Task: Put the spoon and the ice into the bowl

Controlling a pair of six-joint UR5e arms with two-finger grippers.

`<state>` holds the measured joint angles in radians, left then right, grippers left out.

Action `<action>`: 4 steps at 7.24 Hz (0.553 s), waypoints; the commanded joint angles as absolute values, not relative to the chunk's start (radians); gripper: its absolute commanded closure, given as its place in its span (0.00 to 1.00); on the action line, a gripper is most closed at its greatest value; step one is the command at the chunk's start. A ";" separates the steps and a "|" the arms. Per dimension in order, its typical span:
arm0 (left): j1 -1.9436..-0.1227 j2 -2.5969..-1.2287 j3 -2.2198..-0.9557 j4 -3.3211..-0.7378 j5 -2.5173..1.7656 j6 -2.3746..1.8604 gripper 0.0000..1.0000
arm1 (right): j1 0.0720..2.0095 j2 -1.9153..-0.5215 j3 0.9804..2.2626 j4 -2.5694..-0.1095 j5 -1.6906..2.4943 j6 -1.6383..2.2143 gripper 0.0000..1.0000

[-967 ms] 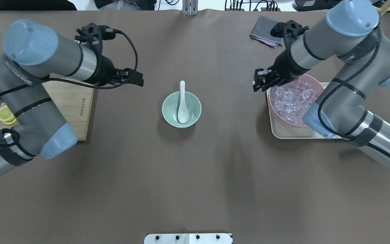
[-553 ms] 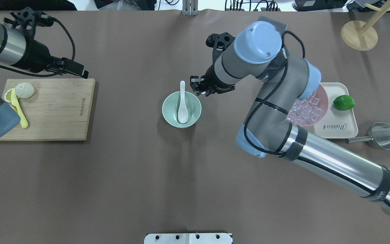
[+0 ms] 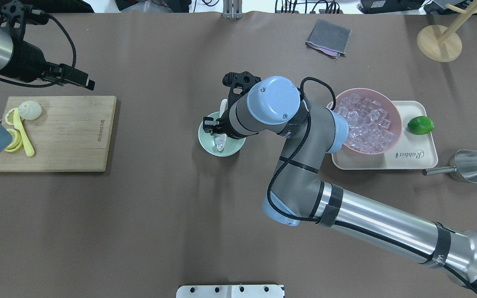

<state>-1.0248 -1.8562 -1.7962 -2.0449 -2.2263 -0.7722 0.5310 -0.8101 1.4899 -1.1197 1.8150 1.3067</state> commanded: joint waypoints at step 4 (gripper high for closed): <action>-1.112 -1.803 -1.790 -2.036 -2.164 -0.753 0.02 | 0.899 -1.131 1.741 -1.206 2.130 1.051 0.00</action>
<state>-1.0721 -1.8355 -1.7911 -2.0366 -2.1670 -0.7623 0.7548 -1.0198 1.6945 -1.1898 2.0192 1.1844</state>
